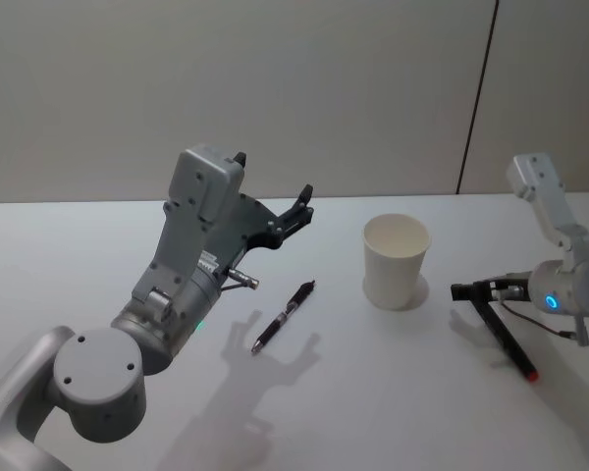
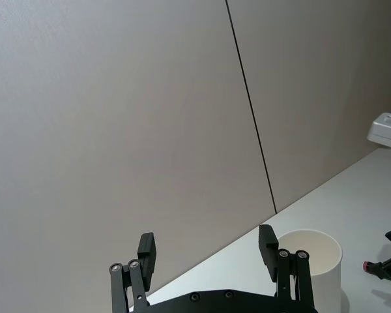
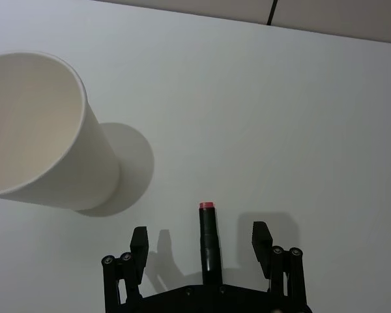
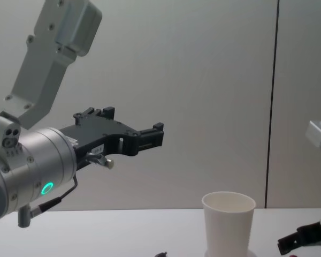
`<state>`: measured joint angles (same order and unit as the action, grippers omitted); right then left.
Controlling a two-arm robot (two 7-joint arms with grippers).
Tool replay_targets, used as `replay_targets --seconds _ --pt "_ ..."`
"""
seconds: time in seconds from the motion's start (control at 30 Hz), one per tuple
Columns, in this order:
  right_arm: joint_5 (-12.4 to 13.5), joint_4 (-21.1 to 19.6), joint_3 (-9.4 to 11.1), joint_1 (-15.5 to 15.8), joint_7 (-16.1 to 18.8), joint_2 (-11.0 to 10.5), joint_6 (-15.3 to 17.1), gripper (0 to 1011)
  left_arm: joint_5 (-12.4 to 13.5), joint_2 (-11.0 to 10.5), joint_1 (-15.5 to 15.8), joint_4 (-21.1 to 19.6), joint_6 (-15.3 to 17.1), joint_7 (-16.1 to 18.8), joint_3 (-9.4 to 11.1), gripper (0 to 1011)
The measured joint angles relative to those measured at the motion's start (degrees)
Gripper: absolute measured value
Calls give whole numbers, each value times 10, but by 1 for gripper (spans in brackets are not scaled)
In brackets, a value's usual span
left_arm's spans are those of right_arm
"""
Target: Place the pen into the pen holder.
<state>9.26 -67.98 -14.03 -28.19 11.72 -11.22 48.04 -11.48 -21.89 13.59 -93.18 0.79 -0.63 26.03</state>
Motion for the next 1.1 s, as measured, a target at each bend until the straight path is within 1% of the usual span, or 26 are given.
replay_targets --seconds 0.37,0.87,0.93,1.0,1.03,1.1 --pt "-14 28 -4 -12 1 7 -10 1001 0 0 0 0 0 0 0 1004" --pt "-14 57 -3 -21 0 12 -14 1001 0 0 0 0 0 0 0 1004" --pt "-13 61 -2 -22 0 13 -14 980 0 0 0 0 0 0 0 1004" --pt "-13 63 -2 -22 0 13 -14 940 0 0 0 0 0 0 0 1004" --pt "-12 65 -2 -23 0 14 -14 896 0 0 0 0 0 0 0 1004" --pt "-12 67 -2 -24 0 14 -14 863 0 0 0 0 0 0 0 1004"
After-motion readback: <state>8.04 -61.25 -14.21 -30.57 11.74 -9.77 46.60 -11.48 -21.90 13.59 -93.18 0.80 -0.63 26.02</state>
